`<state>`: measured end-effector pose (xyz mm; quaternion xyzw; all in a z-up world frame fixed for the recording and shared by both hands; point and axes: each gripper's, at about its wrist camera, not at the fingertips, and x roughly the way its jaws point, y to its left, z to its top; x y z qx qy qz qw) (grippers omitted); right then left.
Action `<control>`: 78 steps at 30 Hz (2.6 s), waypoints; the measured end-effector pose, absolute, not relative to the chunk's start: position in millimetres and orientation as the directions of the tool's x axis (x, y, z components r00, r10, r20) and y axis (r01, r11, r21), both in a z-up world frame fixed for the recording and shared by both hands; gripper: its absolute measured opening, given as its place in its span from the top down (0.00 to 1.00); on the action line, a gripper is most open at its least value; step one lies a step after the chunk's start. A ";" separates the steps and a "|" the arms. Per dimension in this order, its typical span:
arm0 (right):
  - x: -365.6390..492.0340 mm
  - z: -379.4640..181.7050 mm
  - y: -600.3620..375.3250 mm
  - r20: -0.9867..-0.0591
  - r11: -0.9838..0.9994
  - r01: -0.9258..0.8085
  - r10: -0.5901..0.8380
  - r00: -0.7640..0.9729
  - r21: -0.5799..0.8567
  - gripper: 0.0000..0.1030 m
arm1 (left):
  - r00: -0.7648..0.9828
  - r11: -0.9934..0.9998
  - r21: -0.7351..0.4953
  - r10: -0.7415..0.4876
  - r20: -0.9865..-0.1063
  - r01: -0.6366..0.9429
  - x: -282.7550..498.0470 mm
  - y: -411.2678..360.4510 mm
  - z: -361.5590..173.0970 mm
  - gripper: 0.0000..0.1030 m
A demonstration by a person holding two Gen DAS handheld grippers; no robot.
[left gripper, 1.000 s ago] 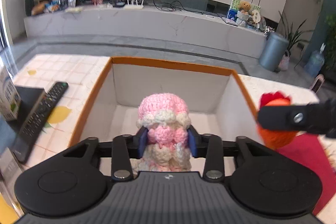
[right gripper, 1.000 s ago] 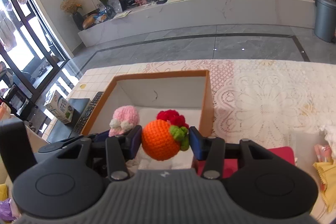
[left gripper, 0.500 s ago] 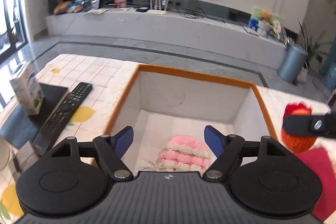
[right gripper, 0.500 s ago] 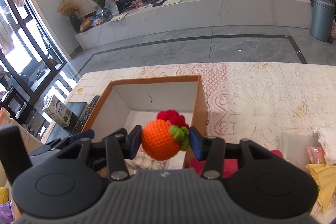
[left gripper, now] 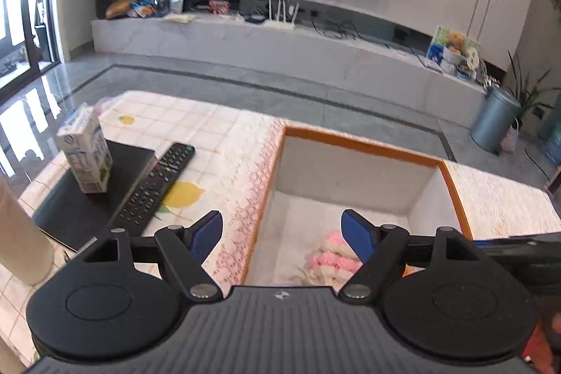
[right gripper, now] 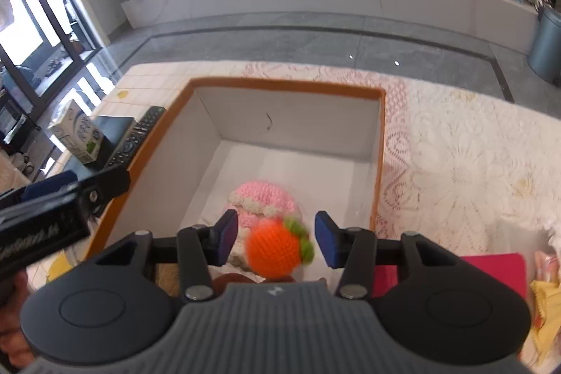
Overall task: Organize soft objects
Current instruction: 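Open the left tool releasing the hat while the right lowers the fruit into the box, then open the right tool releasing the knitted fruit and withdraw both tools, then move both empty tools toward the loose items on the table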
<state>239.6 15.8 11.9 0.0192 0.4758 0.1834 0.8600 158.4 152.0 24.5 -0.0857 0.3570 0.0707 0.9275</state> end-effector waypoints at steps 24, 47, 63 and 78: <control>203.9 42.4 17.1 -0.764 0.927 -0.346 0.327 0.556 0.144 0.18 | 0.701 0.967 -0.078 0.118 -0.703 -0.242 158.8 156.0 17.7 0.12; 150.4 88.8 -133.7 -0.677 0.980 -0.171 0.197 0.709 0.106 0.05 | 0.745 0.995 -0.037 0.044 -0.666 -0.091 136.4 99.7 37.1 0.12; 97.0 52.6 -225.0 -0.647 0.948 -0.047 0.250 0.720 0.314 0.04 | 0.470 0.982 -0.189 -0.180 -0.864 0.028 135.0 84.5 -36.4 0.84; 88.7 21.4 -279.3 -0.665 0.943 0.051 0.192 0.721 0.328 0.04 | 0.467 0.999 -0.050 -0.054 -0.882 0.022 99.2 74.1 -40.2 1.00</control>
